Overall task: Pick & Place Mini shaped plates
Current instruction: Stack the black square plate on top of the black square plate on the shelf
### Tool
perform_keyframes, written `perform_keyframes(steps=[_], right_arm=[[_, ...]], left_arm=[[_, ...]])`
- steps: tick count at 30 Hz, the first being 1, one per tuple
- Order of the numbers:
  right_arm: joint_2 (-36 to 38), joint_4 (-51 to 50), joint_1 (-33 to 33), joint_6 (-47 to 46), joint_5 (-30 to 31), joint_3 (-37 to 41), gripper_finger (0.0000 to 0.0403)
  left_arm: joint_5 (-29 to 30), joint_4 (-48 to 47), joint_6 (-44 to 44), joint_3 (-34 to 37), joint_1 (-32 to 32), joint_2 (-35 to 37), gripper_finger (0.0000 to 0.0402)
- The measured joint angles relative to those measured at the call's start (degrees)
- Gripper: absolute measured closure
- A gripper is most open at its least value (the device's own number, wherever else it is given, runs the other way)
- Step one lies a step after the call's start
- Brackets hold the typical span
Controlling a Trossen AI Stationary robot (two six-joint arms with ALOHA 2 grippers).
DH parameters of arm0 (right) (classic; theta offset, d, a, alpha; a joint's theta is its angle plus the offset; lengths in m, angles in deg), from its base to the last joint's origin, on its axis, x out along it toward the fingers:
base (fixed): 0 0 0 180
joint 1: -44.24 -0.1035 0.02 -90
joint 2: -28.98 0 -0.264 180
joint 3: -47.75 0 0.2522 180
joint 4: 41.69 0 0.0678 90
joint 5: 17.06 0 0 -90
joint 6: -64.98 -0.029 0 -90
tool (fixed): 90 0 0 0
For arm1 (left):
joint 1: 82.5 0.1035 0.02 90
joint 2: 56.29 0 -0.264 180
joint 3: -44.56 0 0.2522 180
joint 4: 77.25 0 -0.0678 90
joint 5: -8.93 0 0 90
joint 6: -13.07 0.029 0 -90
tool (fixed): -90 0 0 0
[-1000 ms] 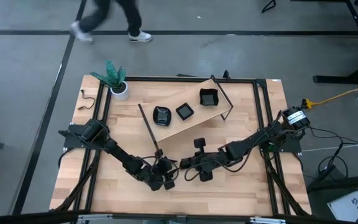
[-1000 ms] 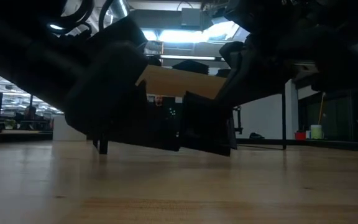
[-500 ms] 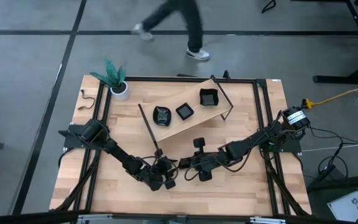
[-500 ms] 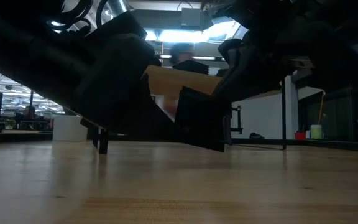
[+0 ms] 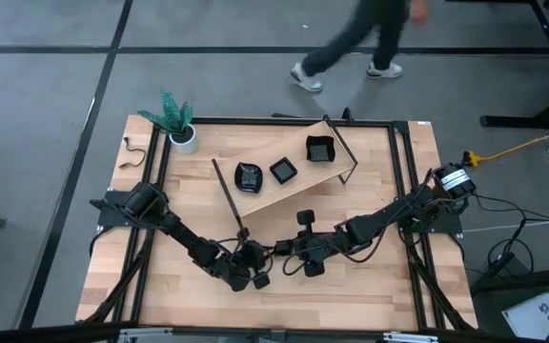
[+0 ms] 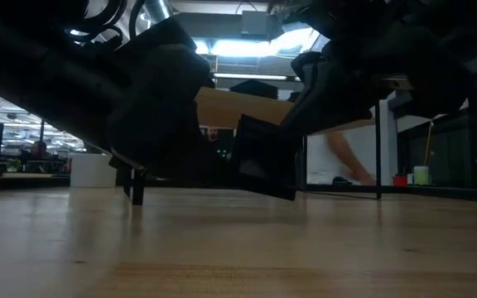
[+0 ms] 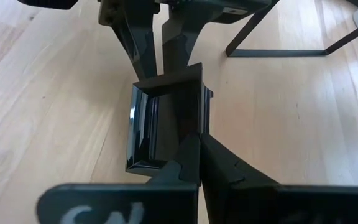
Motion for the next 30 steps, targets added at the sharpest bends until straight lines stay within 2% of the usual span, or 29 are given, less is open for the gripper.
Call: perform_keyframes(steps=[5,10,21,30], right_arm=[[0.0,0.0,0.0,-0.5,0.0,0.0,0.0397],[0.0,0.1,0.0,-1.1,-0.9,0.0,0.0376],[0.0,-0.1,0.0,-3.7,-1.0,0.0,0.036],[0.0,-2.1,0.0,-8.5,-2.1,0.0,0.0359]], left_arm=[[0.9,0.1,0.0,0.0,0.0,0.0,0.0371],[1.8,0.2,-0.1,0.0,0.1,0.0,0.0397],[1.9,0.6,0.3,0.0,0.2,0.0,0.0399],[4.1,0.6,9.4,-0.1,0.1,0.0,0.0399]])
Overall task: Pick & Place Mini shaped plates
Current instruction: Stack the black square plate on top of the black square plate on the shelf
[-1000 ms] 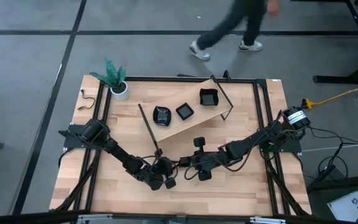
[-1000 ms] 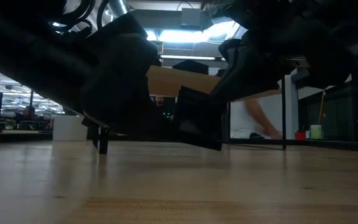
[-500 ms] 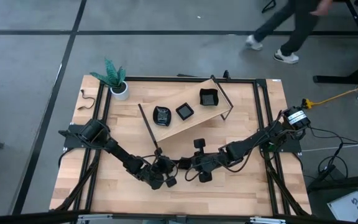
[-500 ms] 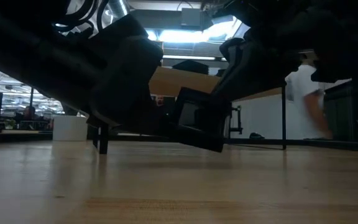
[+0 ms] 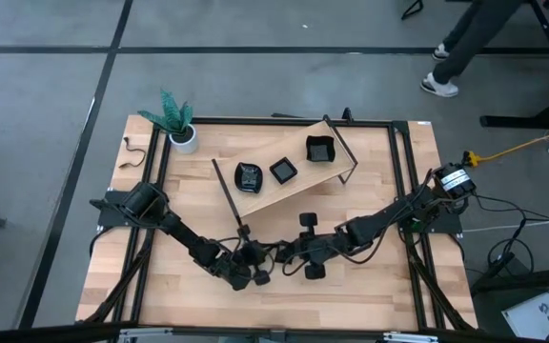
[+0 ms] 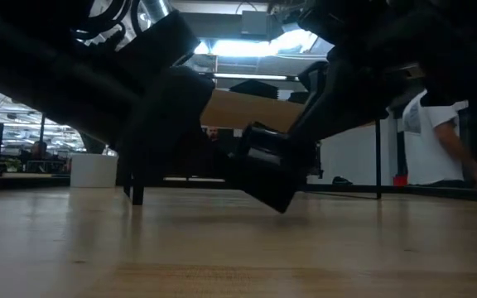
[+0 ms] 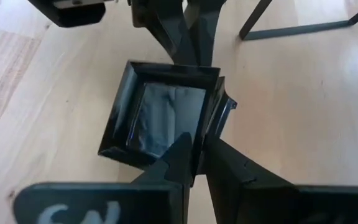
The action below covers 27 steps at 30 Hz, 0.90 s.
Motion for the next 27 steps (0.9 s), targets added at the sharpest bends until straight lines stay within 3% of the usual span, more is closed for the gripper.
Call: perform_keyframes(steps=[6,12,27], right_arm=[[0.0,-0.1,0.0,-1.3,-0.6,0.0,0.0359],[0.0,0.1,0.3,-2.3,-5.4,-0.1,0.0349],[0.0,-0.1,0.3,-2.2,-6.1,-0.1,0.023]], left_arm=[[0.5,0.0,7.1,0.0,0.0,0.0,0.0399],[0.4,0.0,9.8,0.0,0.1,0.0,0.0399],[0.2,-1.5,11.2,-0.1,0.1,0.1,0.0399]])
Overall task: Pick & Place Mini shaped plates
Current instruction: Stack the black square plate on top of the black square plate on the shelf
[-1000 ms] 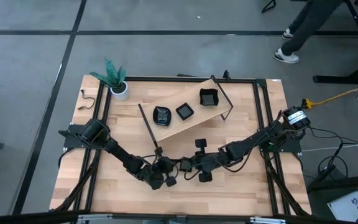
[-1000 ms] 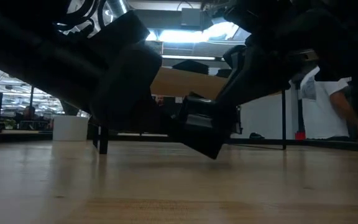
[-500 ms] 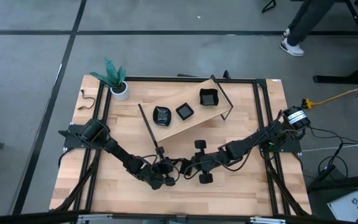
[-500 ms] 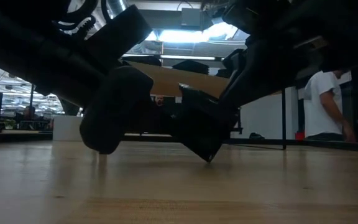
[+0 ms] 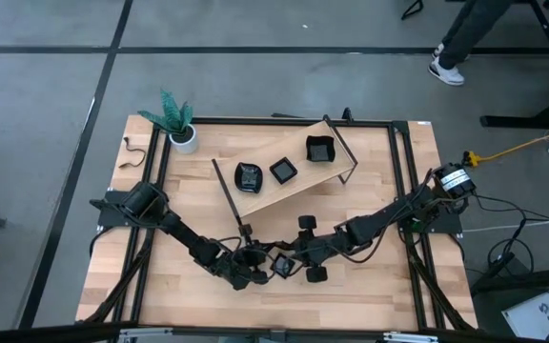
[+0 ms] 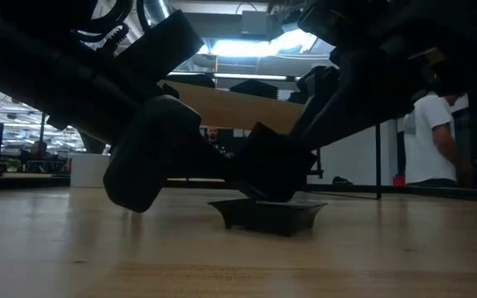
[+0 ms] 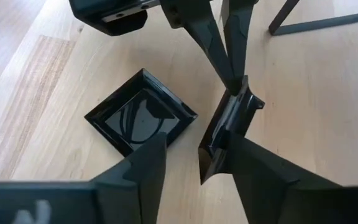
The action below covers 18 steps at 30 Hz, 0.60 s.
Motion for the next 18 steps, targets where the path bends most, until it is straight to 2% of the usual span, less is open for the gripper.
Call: perform_keyframes(steps=[9,13,18], right_arm=[[-0.1,-0.3,0.0,-0.2,5.3,0.1,0.0228],[-0.1,-0.2,0.0,-1.4,5.7,0.1,0.0255],[-0.1,-0.2,0.0,-1.5,6.9,0.1,0.0308]], left_arm=[[-0.5,1.6,-2.4,0.0,0.0,0.0,0.0399],[-0.4,4.2,-4.8,0.0,0.0,0.0,0.0399],[-0.8,4.7,-13.4,0.0,0.3,0.0,0.0399]])
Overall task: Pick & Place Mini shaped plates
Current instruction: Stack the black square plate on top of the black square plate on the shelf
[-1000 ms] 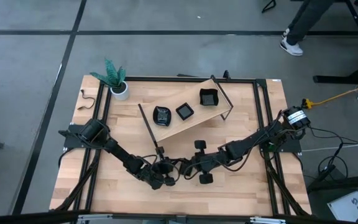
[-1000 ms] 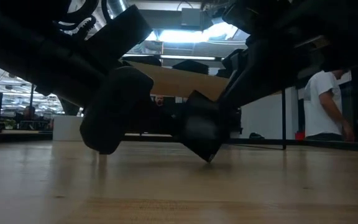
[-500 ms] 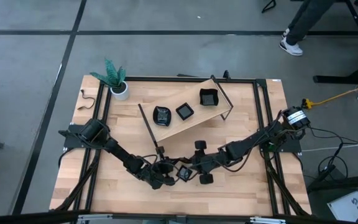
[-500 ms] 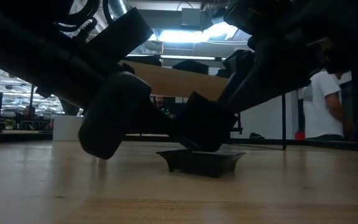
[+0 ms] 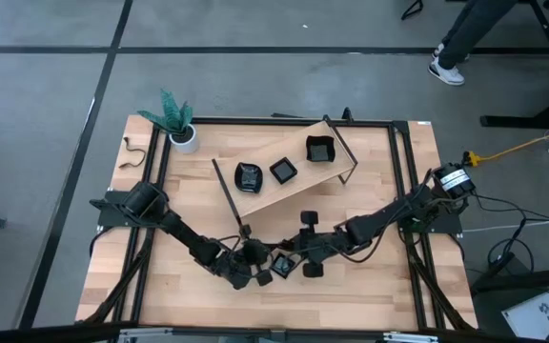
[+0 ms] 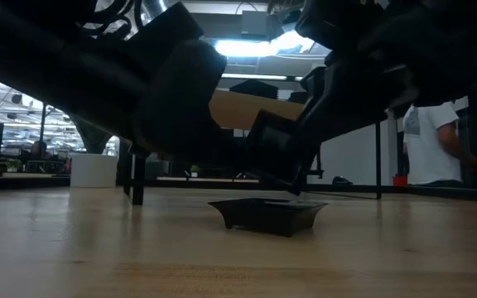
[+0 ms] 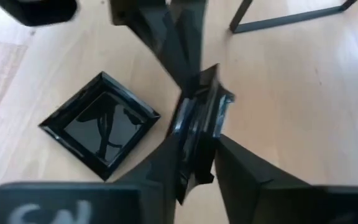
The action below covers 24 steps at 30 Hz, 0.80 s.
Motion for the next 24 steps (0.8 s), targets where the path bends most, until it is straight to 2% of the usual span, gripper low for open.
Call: perform_keyframes(steps=[4,9,17,24], right_arm=[[0.0,-0.1,0.1,0.0,0.4,0.0,0.0345],[0.0,-0.1,0.1,0.2,1.2,0.0,0.037],[0.0,-0.2,0.1,0.2,1.2,0.0,0.0378],[0.0,-0.2,0.0,0.0,0.4,0.0,0.0382]], left_arm=[[-2.7,0.0,-5.4,0.0,0.4,0.0,0.0399],[-4.3,0.2,-7.2,0.0,0.4,0.0,0.0399],[-4.3,0.9,-5.8,0.0,0.4,0.0,0.039],[-6.9,1.3,-2.3,0.1,0.5,0.2,0.0352]])
